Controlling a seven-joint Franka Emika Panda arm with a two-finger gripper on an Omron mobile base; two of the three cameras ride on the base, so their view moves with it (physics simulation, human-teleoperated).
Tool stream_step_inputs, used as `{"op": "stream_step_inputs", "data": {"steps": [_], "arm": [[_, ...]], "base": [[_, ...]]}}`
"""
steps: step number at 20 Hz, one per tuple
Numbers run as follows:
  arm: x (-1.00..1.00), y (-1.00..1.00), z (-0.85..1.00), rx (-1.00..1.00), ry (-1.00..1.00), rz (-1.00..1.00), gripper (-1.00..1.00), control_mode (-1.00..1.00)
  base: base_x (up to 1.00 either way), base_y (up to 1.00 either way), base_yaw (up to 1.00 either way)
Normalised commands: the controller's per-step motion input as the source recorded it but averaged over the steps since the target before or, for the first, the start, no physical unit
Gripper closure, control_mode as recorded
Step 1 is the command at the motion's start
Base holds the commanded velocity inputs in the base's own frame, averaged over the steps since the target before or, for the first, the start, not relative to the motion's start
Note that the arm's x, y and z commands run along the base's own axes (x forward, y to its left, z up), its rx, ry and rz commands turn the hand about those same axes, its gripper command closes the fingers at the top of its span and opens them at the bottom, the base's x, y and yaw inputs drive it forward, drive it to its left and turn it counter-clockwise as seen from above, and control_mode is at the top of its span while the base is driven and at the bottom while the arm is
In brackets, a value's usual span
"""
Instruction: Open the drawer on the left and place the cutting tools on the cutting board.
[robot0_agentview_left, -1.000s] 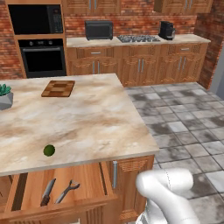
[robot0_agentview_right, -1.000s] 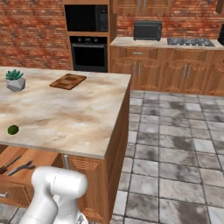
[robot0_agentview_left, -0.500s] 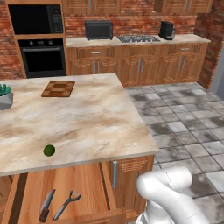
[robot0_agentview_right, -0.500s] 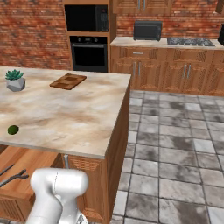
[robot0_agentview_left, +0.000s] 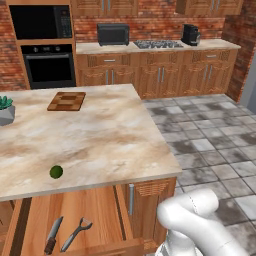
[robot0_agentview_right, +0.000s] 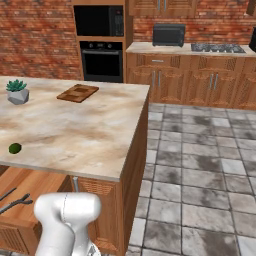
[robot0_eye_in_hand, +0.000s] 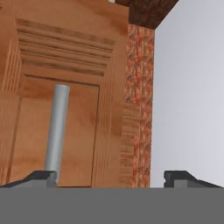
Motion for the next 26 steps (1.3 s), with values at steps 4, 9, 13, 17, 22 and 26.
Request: {"op": "stream_step_inputs", "data": {"steps": [4,9,13,17,22,26], "arm": [[-0.66,0.00,0.74,0.01,0.10,0.00,-1.00,-1.00],[-0.60,0.00,0.82,0.03,0.10,0.00,-1.00,-1.00],[-0.22,0.00,0.86,0.04,0.11,-0.01,-1.00,-1.00],[0.15,-0.03,0.93,0.07,0.20,-0.03,-1.00,-1.00],[0.67,-0.24,0.79,0.12,0.30,0.00,-1.00,-1.00],[0.99,-0.38,0.74,0.15,0.41,0.00,-1.00,-1.00]], "base": [[0.00,0.00,0.00],[0.00,0.00,0.00],[0.00,0.00,0.00],[0.00,0.00,0.00],[0.00,0.00,0.00],[0.00,0.00,0.00]]}}
